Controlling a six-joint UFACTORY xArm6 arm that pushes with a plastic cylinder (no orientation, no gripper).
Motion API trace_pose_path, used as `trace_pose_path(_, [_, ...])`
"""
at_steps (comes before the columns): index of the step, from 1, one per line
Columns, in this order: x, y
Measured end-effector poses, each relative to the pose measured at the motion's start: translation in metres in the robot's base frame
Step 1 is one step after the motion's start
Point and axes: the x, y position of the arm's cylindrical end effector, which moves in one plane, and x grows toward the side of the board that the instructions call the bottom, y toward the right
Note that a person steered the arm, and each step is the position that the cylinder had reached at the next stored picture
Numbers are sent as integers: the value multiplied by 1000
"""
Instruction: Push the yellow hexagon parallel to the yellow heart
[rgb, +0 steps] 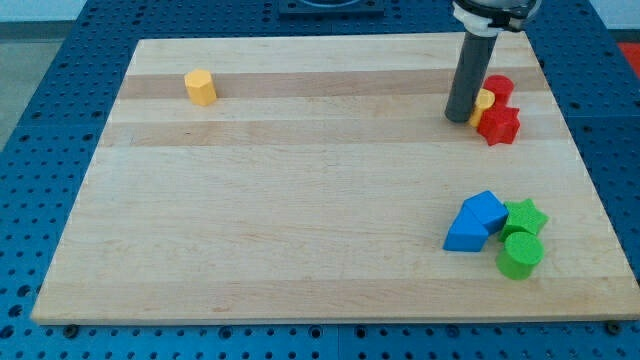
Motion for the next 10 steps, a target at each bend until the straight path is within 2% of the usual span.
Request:
trace_pose_path(1, [0,-35])
trace_pose_path(8, [0,-402])
trace_pose_path(9, [-11,-420])
trace_pose_path(10, [-52,-412])
